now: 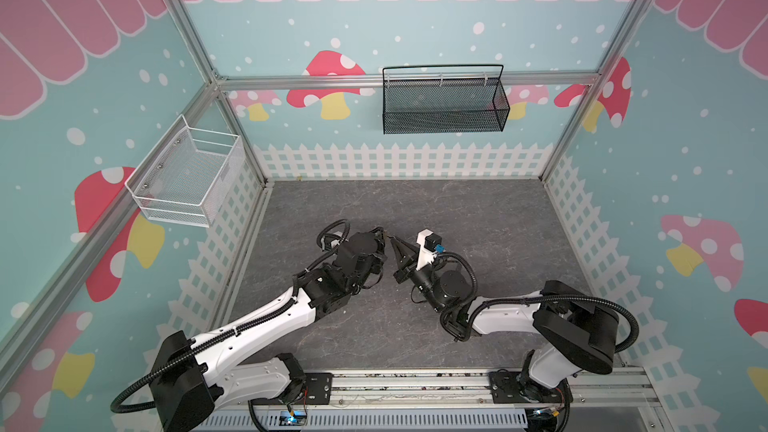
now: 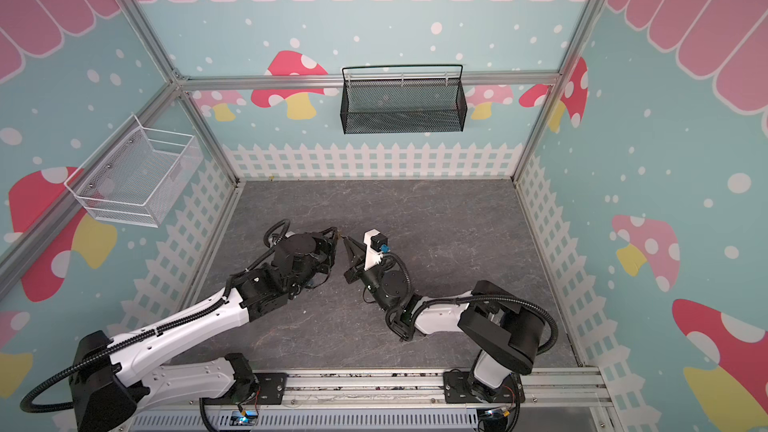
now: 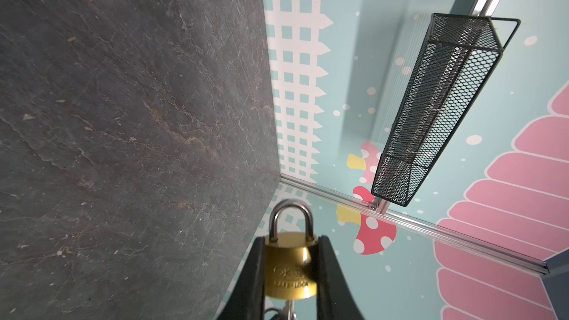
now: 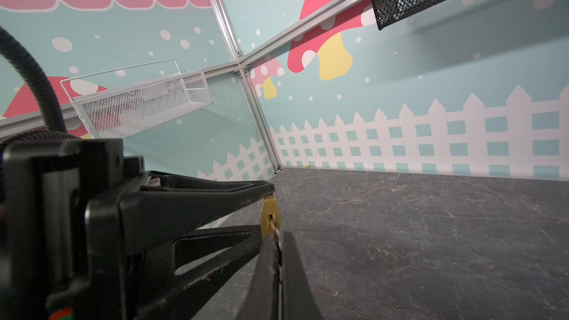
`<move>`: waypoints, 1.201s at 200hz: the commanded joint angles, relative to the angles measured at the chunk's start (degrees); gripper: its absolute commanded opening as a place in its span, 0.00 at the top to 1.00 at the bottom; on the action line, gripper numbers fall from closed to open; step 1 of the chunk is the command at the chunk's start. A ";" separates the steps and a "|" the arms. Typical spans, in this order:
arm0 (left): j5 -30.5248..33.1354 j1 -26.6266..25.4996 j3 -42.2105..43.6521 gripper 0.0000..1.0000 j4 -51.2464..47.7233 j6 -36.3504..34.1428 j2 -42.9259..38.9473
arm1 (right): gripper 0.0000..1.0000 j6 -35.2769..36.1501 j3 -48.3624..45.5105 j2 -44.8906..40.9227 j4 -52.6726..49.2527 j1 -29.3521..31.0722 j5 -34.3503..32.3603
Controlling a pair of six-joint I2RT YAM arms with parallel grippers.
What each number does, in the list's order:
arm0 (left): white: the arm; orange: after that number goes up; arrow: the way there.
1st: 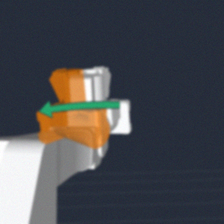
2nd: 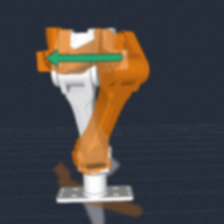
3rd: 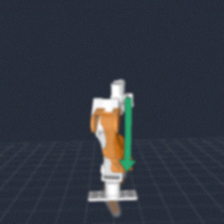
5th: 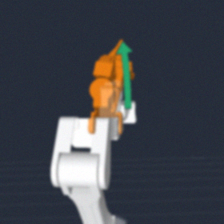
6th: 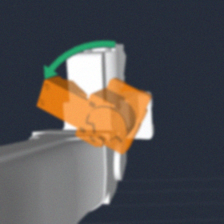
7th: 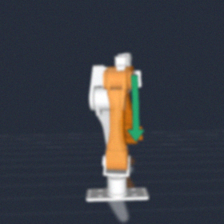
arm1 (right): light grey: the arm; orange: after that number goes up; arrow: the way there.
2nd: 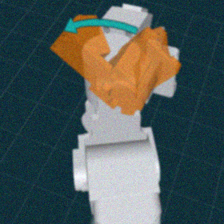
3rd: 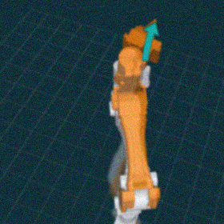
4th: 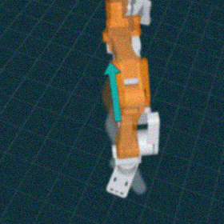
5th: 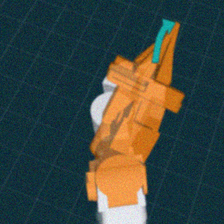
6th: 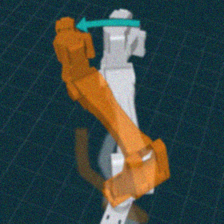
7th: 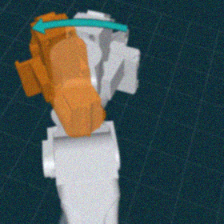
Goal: Unlock with the key
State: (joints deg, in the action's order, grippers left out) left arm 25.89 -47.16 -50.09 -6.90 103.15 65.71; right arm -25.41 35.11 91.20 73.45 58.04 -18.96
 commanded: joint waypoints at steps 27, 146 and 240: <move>-7.26 -2.07 -4.55 1.00 -1.25 -6.04 -2.00 | 1.00 -2.86 2.22 -2.52 -5.85 0.18 14.09; -10.53 -2.74 -8.25 1.00 -10.60 -14.66 -1.02 | 1.00 4.59 0.02 -12.28 -16.03 0.14 2.44; -8.20 -5.91 -8.48 1.00 -8.20 -14.65 -0.61 | 1.00 -5.13 2.57 -11.84 -17.36 0.82 5.89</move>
State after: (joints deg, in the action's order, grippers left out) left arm 23.81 -49.36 -56.64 -15.42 90.19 64.62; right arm -26.98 35.11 78.87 57.21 58.24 -16.67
